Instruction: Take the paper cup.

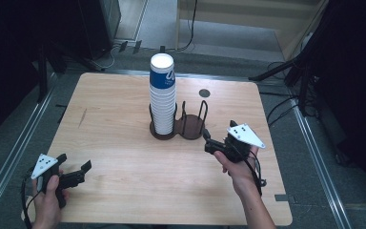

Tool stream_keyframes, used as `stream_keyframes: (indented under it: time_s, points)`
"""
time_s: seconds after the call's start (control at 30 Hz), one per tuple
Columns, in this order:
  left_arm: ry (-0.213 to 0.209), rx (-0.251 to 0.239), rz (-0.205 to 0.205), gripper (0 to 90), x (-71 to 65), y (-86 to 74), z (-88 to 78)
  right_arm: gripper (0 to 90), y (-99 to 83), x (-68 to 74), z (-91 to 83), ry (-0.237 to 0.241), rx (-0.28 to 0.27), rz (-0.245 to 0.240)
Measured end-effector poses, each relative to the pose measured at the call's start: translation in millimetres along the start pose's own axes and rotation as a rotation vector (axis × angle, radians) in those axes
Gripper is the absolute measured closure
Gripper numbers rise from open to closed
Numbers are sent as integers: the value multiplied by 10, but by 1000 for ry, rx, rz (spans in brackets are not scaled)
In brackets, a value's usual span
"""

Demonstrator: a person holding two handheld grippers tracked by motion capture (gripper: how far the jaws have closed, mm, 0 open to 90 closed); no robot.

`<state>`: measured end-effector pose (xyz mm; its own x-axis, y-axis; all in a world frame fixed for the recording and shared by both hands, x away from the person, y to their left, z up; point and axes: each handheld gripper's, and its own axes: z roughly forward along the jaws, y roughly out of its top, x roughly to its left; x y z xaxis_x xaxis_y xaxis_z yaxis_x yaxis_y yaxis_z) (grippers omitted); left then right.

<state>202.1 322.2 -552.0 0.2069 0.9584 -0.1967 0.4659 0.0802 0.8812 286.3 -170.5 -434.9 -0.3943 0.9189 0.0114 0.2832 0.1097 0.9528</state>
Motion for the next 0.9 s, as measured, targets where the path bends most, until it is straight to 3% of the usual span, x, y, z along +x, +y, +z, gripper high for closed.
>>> stream_keyframes:
  time_s: [0.3,0.9]
  points:
    - [0,5,13,0,-11,6,11,75,97,154,133,17,7,-33]
    - [-1,26,19,0,-13,16,35,75,448,354,260,23,-28,-32]
